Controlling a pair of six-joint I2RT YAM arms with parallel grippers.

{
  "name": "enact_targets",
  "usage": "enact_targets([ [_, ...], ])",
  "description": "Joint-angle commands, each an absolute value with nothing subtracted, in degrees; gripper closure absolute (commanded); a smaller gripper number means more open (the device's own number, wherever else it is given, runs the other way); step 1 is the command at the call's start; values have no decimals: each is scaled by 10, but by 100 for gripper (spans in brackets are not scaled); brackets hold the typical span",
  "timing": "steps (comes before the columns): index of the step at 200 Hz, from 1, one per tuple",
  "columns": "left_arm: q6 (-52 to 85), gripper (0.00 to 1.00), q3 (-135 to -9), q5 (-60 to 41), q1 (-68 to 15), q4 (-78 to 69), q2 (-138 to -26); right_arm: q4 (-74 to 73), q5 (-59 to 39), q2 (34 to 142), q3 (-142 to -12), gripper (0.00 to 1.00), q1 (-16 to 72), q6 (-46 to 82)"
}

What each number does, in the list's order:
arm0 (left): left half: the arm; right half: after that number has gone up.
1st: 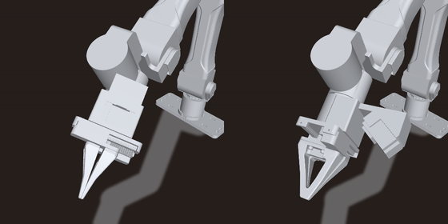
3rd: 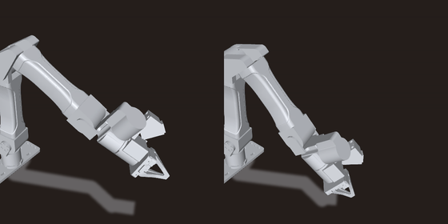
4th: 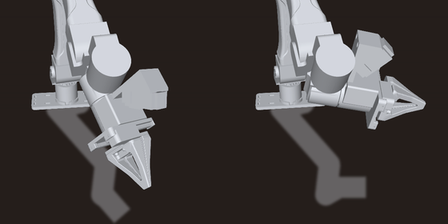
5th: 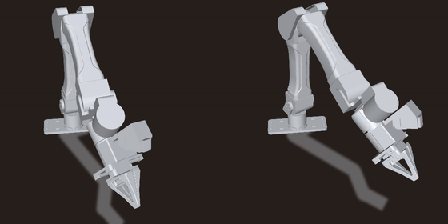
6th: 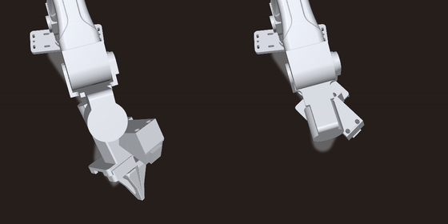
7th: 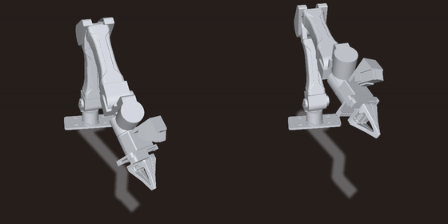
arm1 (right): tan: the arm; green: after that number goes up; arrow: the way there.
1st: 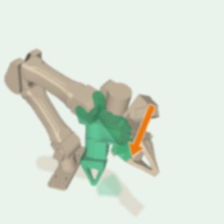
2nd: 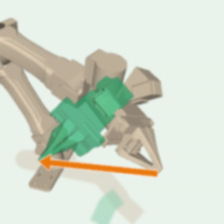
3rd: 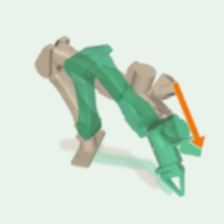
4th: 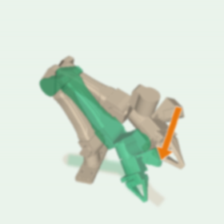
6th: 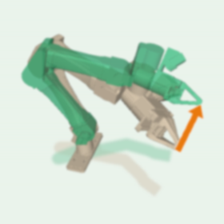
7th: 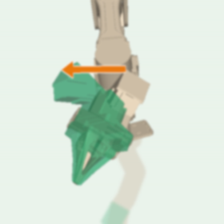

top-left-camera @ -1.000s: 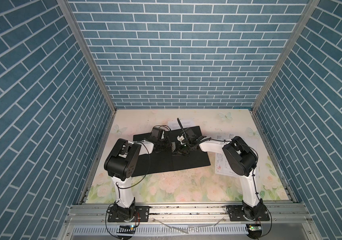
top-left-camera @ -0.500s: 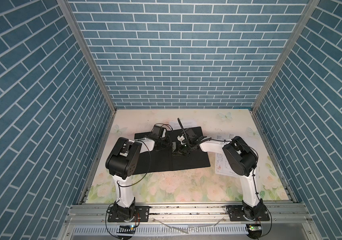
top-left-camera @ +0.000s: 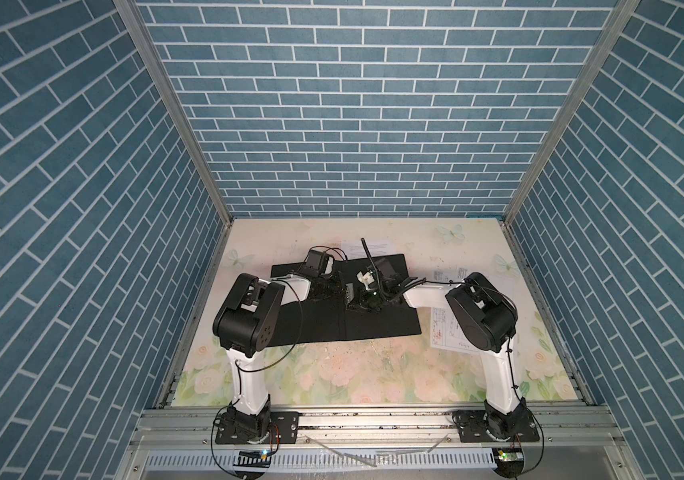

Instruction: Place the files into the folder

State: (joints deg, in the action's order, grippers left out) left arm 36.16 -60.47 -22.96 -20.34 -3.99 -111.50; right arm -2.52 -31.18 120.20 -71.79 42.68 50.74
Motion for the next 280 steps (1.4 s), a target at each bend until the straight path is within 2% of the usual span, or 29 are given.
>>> enact_targets([
  [1, 339, 90, -587, -180, -204, 45, -1165, 69, -268, 1196, -679, 100, 422, 503],
  [68, 327, 89, -590, -204, -204, 26, -1160, 31, -295, 1162, -712, 100, 427, 530],
  [99, 314, 87, -594, -222, -204, 25, -1161, 5, -290, 1136, -707, 82, 422, 518],
  [119, 303, 86, -597, -226, -205, 29, -1160, -42, -270, 1100, -681, 80, 406, 516],
  [139, 293, 86, -597, -226, -205, 32, -1157, -99, -247, 1072, -647, 66, 392, 522],
  [184, 305, 83, -593, -256, -203, 4, -1152, -27, -193, 1054, -608, 63, 373, 448],
  [223, 328, 63, -597, -274, -200, -2, -1141, -18, -190, 1088, -569, 63, 371, 450],
  [254, 347, 40, -592, -252, -197, 5, -1109, -74, -202, 1103, -523, 63, 375, 487],
  [280, 354, 28, -592, -244, -193, 24, -1075, -105, -206, 1096, -505, 63, 377, 500],
])
